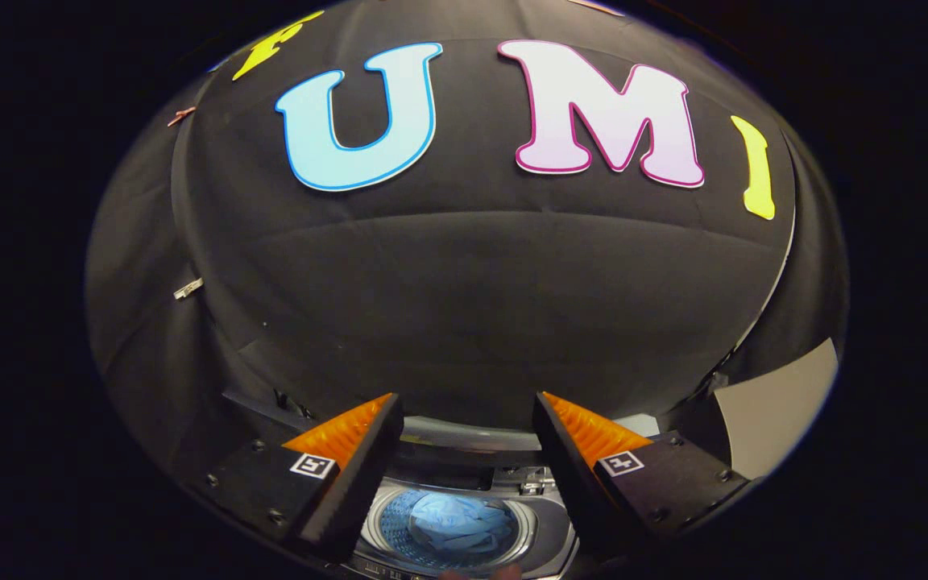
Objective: Put the clothes into the washing machine and then close the washing machine lid.
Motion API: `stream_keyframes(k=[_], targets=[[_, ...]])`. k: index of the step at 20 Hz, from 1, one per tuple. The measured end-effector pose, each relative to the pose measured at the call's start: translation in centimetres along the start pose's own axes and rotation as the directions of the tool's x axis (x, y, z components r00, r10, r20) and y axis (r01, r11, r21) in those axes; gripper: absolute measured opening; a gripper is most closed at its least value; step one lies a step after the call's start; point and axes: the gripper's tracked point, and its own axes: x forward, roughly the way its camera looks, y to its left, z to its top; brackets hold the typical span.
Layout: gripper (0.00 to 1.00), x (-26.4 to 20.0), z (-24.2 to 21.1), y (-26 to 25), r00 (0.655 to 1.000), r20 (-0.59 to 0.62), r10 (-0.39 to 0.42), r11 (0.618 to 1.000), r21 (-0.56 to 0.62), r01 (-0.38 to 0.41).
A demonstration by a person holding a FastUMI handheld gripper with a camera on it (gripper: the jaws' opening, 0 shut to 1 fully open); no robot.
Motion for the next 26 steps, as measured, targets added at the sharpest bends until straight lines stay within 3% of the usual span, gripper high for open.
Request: stream_keyframes(k=[8,17,26], targets=[[1.0,-4.0,-4.3,0.5,1.0,0.002,0.023,1.0,-0.005,-0.023],[1.0,-7.4,-11.4,0.8,0.989,-0.13,0.073,0.995,-0.051,-0.08],[1.0,-13.5,-11.4,1.1,0.991,-0.05,0.124,0.99,-0.066,-0.127]])
